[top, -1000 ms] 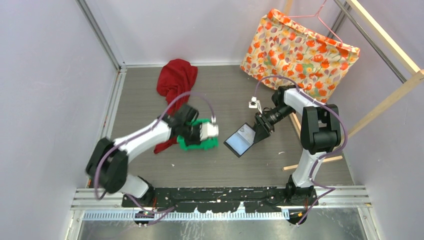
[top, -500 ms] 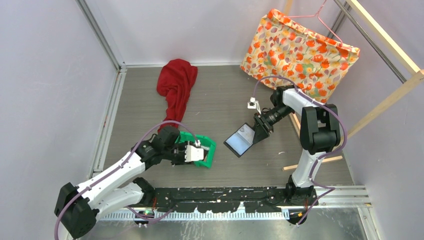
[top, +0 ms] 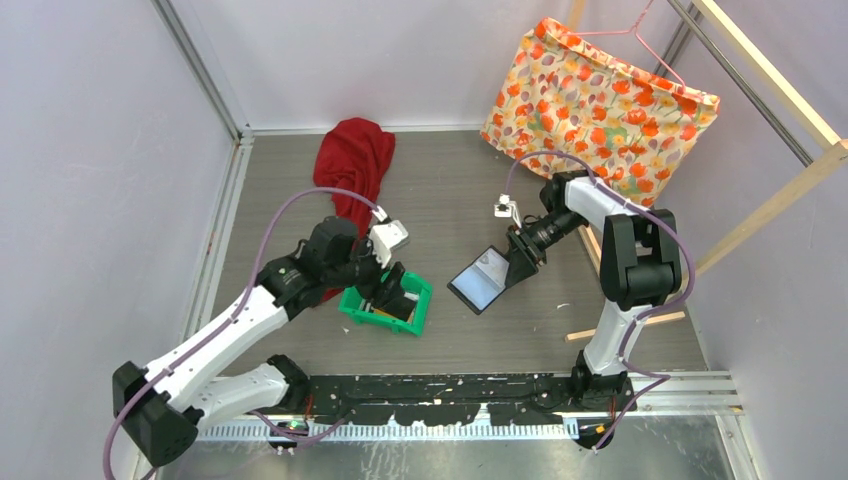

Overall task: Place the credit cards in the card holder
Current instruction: Move the storage box to the center of the board, then pick up the credit card from the storage box.

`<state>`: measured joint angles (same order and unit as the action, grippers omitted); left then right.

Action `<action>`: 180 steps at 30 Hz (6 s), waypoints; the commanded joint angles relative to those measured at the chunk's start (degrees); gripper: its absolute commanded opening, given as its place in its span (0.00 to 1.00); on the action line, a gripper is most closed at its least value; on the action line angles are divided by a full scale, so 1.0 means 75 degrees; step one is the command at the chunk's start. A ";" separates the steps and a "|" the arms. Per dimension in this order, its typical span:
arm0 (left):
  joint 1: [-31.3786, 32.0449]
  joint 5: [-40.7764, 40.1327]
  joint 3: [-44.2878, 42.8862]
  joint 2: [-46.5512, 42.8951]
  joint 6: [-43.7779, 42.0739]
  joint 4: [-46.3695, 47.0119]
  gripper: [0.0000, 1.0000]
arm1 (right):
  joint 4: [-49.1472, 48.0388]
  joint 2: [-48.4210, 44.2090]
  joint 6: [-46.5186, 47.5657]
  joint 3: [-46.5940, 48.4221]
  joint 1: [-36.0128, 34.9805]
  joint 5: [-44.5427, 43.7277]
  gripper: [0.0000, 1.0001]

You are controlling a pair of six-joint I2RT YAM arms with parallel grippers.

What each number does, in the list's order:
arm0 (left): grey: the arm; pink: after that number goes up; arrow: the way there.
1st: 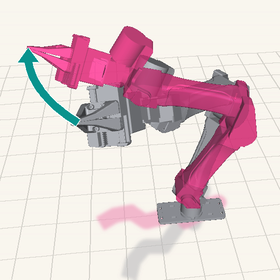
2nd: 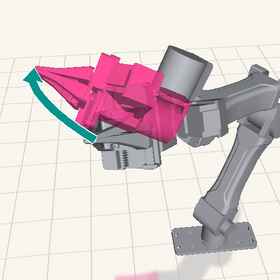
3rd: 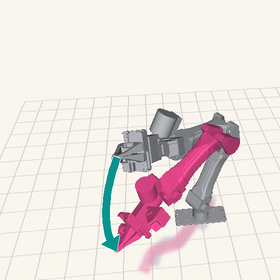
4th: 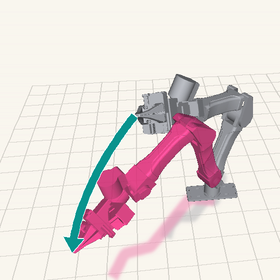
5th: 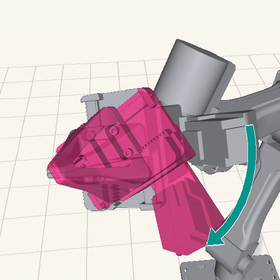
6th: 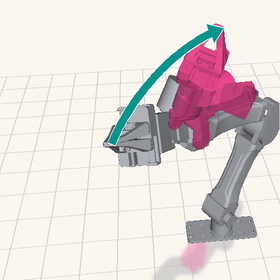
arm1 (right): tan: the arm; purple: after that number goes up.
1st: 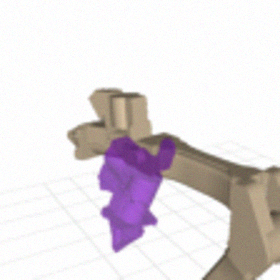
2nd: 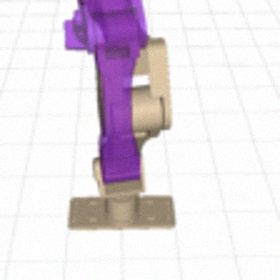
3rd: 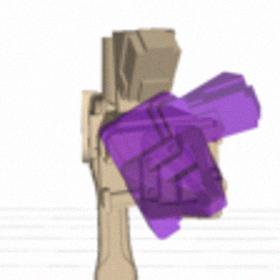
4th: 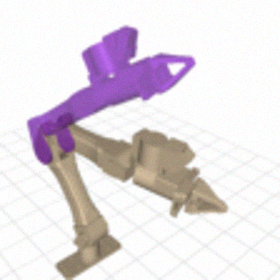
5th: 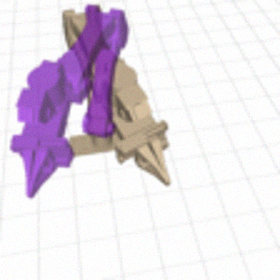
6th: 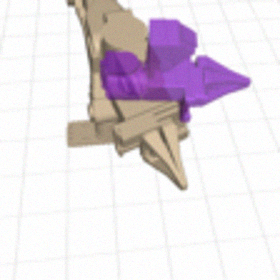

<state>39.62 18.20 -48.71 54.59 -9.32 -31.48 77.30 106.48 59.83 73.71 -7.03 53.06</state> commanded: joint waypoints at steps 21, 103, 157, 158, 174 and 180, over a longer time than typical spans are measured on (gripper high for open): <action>-0.0288 -0.2240 0.0797 0.1632 0.5637 0.0662 0.65 | -0.4672 -0.0386 -0.5880 -0.0358 -0.2711 -0.0102 0.48; -0.0507 0.2830 0.2234 0.3466 0.9525 0.6252 0.31 | -0.4070 -0.0216 -0.5273 -0.0254 -0.2936 0.0403 0.48; -0.0079 0.1550 0.2321 -0.0148 0.2784 0.4036 0.00 | -0.1791 -0.0414 0.0475 0.1949 -0.4218 0.1576 0.60; -0.0073 0.1560 0.2336 -0.0132 0.2789 0.4060 0.00 | -0.1830 -0.0405 0.0412 0.1959 -0.4229 0.1609 0.59; -0.0079 0.1617 0.2324 -0.0013 0.2869 0.4163 0.00 | -0.2134 -0.0311 -0.0207 0.1934 -0.4512 0.1570 0.38; -0.0079 0.1570 0.2376 -0.0024 0.2916 0.4163 0.00 | -0.2264 -0.0263 -0.0439 0.1961 -0.4536 0.1400 0.20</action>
<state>39.03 30.11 -31.03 54.54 12.86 -3.49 61.10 104.29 58.13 86.61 -40.18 63.05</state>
